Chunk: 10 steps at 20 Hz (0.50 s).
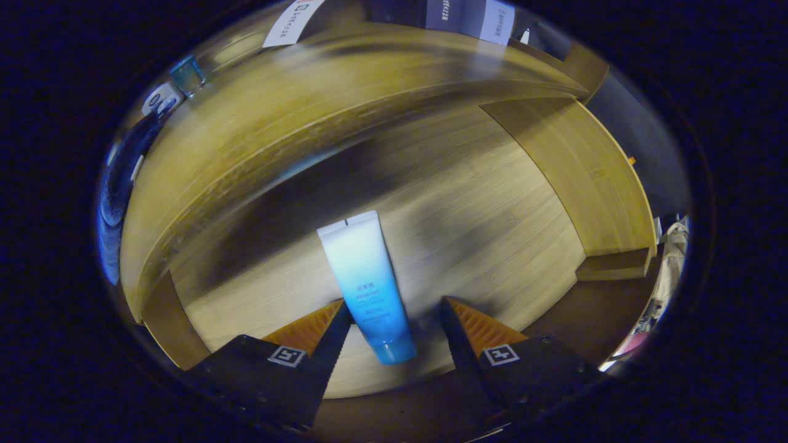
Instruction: Pull open the drawer, take out the items inside it, and place them on the countertop above the cabinet.
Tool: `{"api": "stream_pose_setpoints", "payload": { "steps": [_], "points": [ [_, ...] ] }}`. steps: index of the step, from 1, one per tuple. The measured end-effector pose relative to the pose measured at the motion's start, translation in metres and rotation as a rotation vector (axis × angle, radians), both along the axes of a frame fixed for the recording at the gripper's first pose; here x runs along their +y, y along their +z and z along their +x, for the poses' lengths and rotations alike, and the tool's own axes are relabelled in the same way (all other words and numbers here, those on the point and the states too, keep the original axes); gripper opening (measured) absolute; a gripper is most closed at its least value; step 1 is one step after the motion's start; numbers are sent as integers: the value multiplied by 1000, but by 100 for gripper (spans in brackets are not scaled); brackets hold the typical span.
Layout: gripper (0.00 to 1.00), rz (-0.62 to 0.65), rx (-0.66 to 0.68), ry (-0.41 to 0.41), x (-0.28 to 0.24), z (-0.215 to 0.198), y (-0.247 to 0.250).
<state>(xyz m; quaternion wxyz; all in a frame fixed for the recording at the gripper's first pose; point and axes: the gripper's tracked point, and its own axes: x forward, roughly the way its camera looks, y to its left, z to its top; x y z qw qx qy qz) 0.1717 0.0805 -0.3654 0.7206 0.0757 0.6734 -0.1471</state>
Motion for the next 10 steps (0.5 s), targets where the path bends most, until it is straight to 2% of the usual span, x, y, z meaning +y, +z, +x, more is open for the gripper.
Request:
{"api": "stream_pose_setpoints", "payload": {
  "steps": [2,4,5,7,8,9,10],
  "points": [
    [89,-9,-20,1,-2,1,-1],
    [82,-28,-56,-16,-5,2,0],
    [69,-25,-79,-6,-7,3,5],
    [42,-18,-105,-46,-9,1,1],
    [42,-3,-122,-45,-11,1,0],
    [34,7,-150,-57,-14,1,1],
    [35,20,-173,-74,-14,1,3]
  ]
}}
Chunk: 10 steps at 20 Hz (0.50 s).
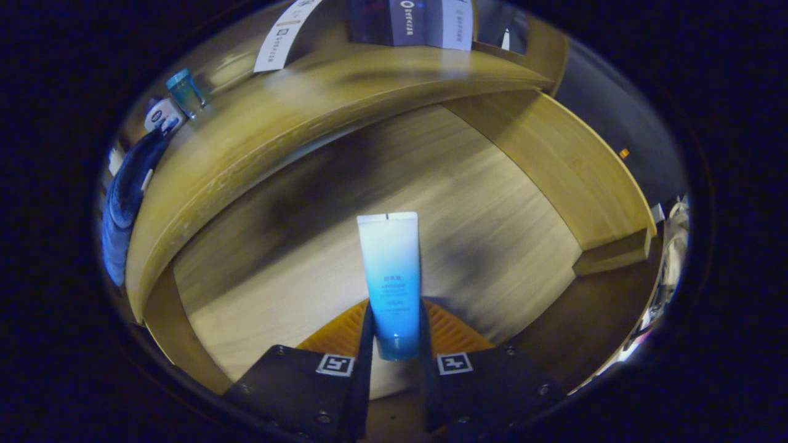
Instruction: Pull open the drawer, take out the items inside it, and place them on the countertop above the cabinet.
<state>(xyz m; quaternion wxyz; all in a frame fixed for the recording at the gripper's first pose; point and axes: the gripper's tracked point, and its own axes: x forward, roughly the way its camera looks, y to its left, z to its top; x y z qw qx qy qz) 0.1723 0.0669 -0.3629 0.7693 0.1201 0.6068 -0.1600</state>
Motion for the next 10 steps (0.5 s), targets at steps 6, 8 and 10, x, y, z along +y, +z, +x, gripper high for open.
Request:
{"api": "stream_pose_setpoints", "payload": {
  "steps": [6,8,10],
  "points": [
    [34,-39,-75,75,-1,8,3],
    [34,-59,-125,75,-4,14,6],
    [34,-76,-192,72,-7,22,13]
  ]
}}
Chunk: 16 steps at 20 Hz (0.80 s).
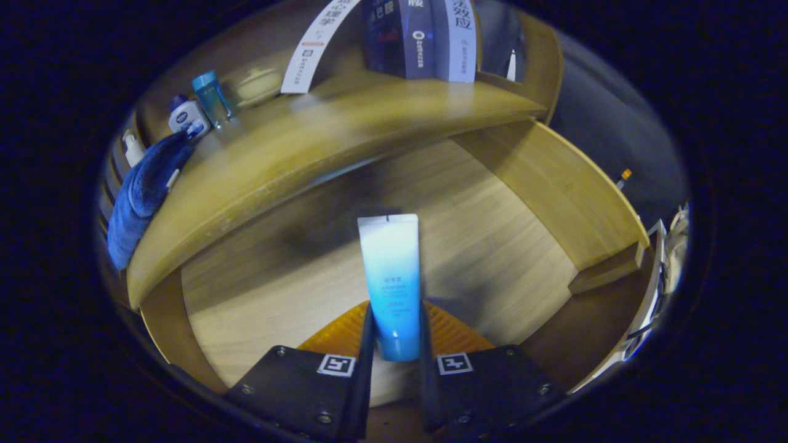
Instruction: Pull open the drawer, take out the items inside it, and place them on the countertop above the cabinet.
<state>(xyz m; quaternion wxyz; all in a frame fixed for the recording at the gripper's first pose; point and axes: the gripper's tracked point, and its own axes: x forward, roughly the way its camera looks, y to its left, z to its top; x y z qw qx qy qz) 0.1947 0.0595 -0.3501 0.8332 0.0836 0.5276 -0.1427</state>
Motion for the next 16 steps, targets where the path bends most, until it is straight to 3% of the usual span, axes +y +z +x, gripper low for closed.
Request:
{"api": "stream_pose_setpoints", "payload": {
  "steps": [8,16],
  "points": [
    [34,-76,-236,4,-4,17,52],
    [34,-249,-195,111,-2,-2,87]
  ]
}}
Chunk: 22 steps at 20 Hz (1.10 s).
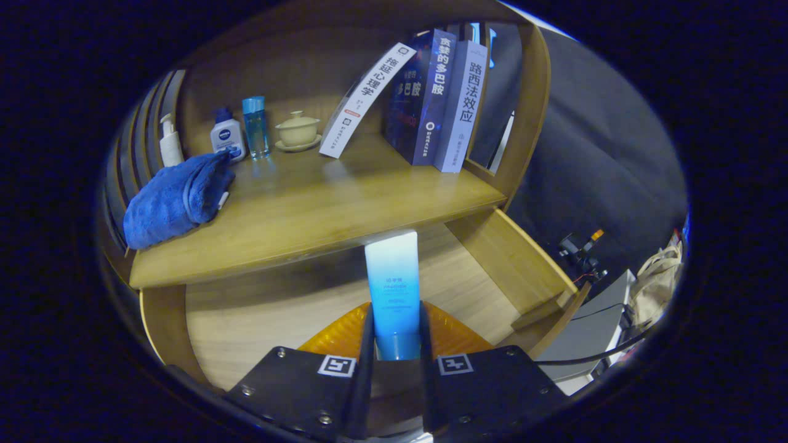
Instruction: Pull open the drawer, take out the items inside it, and place them on the countertop above the cabinet.
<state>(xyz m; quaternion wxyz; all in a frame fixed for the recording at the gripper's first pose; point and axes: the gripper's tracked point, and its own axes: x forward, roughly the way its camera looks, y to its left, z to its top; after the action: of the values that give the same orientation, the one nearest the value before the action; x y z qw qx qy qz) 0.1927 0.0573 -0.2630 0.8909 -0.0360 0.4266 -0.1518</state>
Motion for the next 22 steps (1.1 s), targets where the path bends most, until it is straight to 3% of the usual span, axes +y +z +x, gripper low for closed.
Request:
{"api": "stream_pose_setpoints", "payload": {
  "steps": [4,10,16,22],
  "points": [
    [34,-54,-26,8,1,-15,23],
    [34,6,-273,-40,4,-19,88],
    [34,11,-410,-96,-8,-34,134],
    [34,-14,-449,-90,-15,-38,162]
  ]
}}
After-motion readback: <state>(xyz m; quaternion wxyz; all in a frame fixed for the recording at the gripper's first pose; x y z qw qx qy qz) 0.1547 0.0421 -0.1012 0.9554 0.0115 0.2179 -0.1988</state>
